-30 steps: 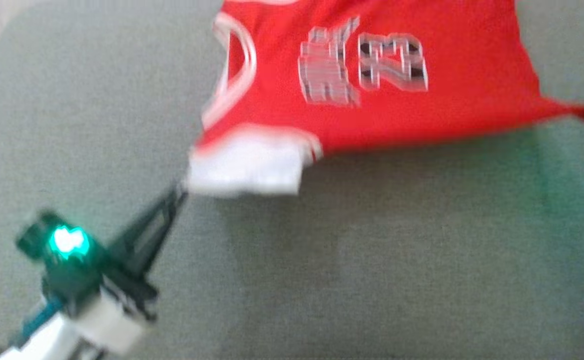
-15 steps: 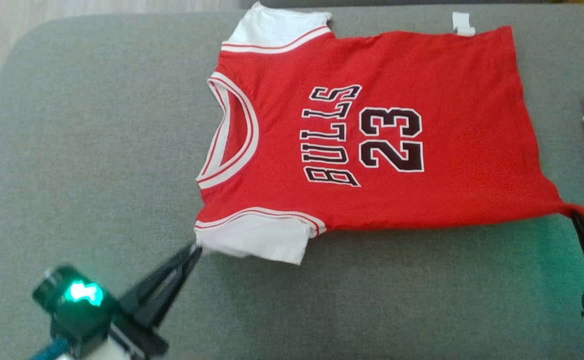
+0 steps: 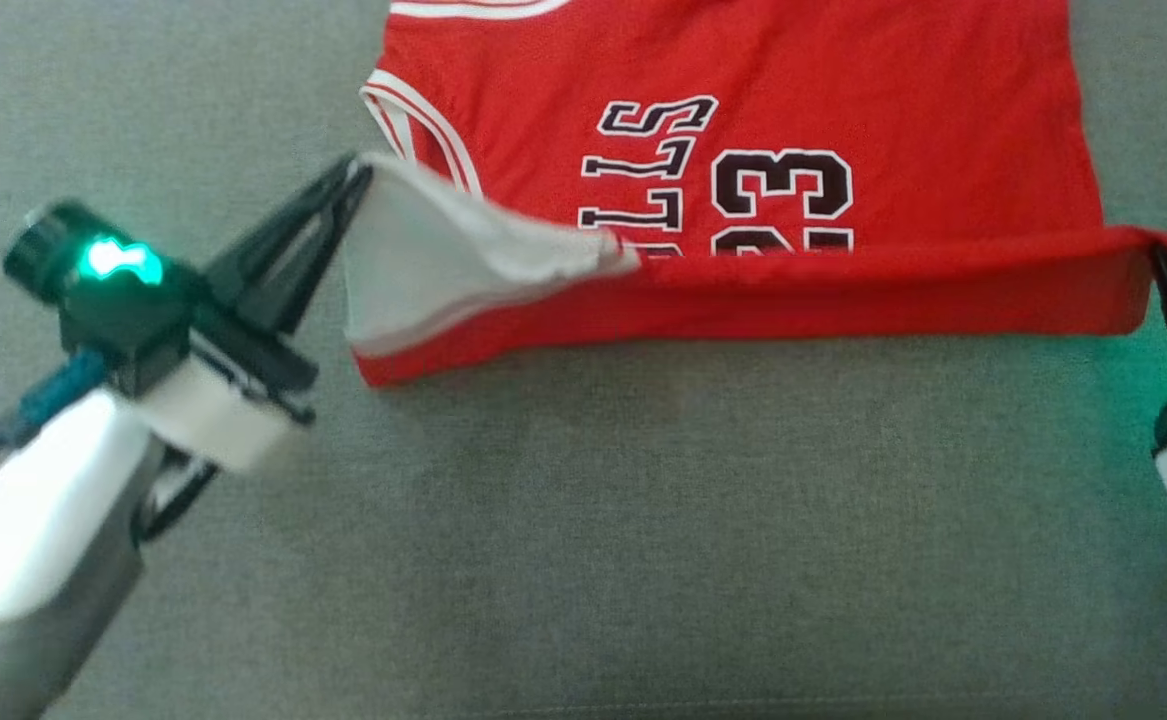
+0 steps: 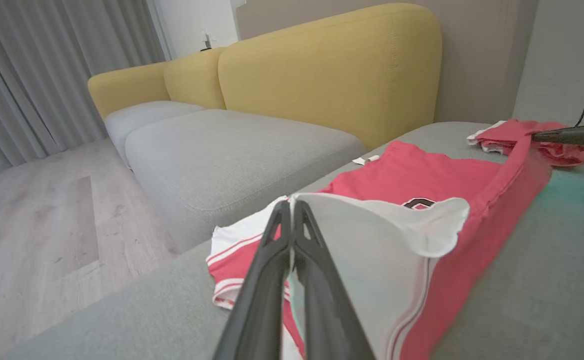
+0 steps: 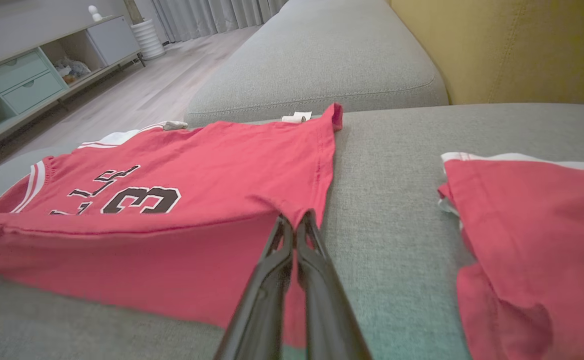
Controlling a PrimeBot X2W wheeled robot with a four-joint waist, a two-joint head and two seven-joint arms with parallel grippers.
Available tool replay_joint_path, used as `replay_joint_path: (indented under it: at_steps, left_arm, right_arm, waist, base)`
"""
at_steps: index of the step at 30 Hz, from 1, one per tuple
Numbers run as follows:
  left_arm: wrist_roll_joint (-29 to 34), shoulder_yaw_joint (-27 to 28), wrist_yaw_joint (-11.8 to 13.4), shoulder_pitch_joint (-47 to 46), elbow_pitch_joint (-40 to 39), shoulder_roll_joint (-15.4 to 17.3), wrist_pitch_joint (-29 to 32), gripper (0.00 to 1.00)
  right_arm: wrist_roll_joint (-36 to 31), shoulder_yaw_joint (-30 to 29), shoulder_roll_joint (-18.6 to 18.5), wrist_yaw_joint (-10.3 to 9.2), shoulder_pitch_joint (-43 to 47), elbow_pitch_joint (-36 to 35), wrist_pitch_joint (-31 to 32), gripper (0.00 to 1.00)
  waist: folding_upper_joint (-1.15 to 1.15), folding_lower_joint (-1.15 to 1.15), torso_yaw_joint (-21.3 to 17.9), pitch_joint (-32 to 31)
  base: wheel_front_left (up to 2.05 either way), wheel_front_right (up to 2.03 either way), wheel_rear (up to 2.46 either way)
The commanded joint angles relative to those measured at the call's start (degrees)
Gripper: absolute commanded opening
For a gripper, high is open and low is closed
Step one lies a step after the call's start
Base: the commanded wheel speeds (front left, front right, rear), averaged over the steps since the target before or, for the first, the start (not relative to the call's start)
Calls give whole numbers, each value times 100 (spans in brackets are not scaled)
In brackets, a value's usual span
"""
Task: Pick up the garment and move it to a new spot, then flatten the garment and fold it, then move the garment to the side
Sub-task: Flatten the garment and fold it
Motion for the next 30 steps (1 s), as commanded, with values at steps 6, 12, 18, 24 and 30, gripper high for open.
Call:
replay_joint_path:
  at_steps: [6, 12, 18, 24, 30]
  left_arm:
    - [279, 136, -58, -978, 674, -62, -205, 0]
    - [548, 35, -25, -1407, 1430, -283, -394, 0]
    - [694, 162, 260, -1472, 2020, -645, -524, 100]
    - [597, 300, 501, -902, 2035, -830, -536, 100]
    - [-8, 452, 798, 203, 1844, -1058, -415, 100]
  right_arm:
    - [121, 373, -29, 37, -627, 265, -82, 0]
    - [181, 668, 76, 37, -1050, 496, -148, 0]
    - [157, 747, 177, 37, -1226, 759, -191, 100]
    - [-107, 334, 380, 37, -944, 608, -194, 100]
    - [-261, 143, 552, 37, -521, 509, -195, 100]
  waist:
    - [0, -2, -93, 232]
    - [0, -2, -118, 330]
    - [0, -2, -119, 253]
    - [0, -2, -147, 27]
    - [0, -2, -187, -167]
  base:
    - [0, 0, 0]
    - [0, 0, 0]
    - [0, 0, 0]
    - [0, 0, 0]
    - [0, 0, 0]
